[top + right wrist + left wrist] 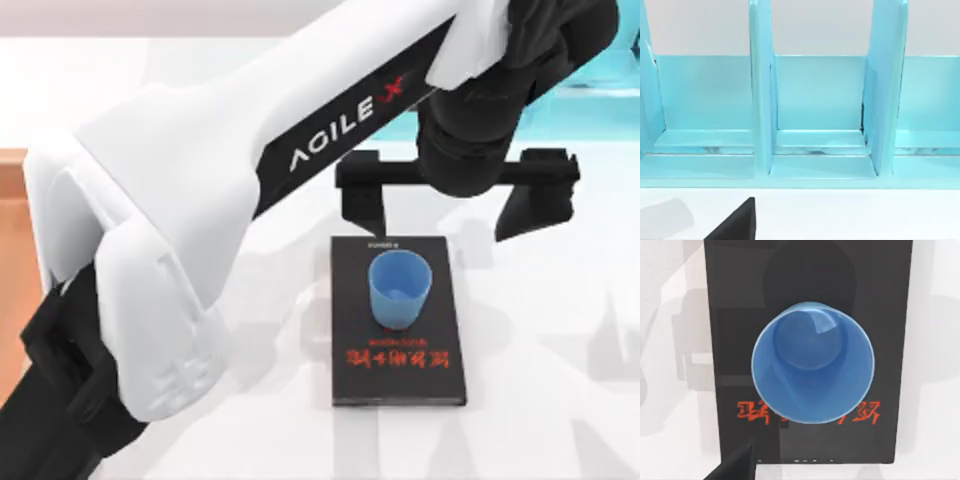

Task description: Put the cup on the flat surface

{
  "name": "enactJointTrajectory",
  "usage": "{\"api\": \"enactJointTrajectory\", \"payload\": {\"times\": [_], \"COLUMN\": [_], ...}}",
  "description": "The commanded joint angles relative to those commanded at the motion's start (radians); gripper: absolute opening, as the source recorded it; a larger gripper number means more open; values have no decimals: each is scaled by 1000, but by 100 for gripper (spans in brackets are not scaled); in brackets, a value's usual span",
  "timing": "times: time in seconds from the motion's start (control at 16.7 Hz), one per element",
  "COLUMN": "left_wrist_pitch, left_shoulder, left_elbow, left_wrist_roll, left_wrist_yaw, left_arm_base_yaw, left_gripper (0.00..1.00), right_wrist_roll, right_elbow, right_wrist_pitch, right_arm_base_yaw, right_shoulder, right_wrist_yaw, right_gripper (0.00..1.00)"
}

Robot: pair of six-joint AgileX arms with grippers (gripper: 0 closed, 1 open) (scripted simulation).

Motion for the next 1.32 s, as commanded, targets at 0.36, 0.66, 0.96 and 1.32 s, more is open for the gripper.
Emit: {"api": "enactJointTrajectory", "payload": {"times": [0.36,0.66,0.96,1.32], "left_wrist_pitch": [107,334,441,441], "left_shoulder": [-17,-42,-49,-49], "left_elbow": [-118,-379,-489,-489], "left_wrist_roll": [8,16,18,18], "left_wrist_yaw": [0,1,1,1], "left_arm_base_yaw": [8,16,19,19], "left_gripper": [100,100,100,77], "right_wrist_roll": [0,0,0,0], "right_elbow": [0,0,0,0], "right_wrist_pitch": [0,0,0,0], "right_arm_base_yaw": [0,0,0,0], "right_shoulder": [0,0,0,0], "right_wrist_yaw": [0,0,0,0], "right_gripper": [100,100,100,100]}}
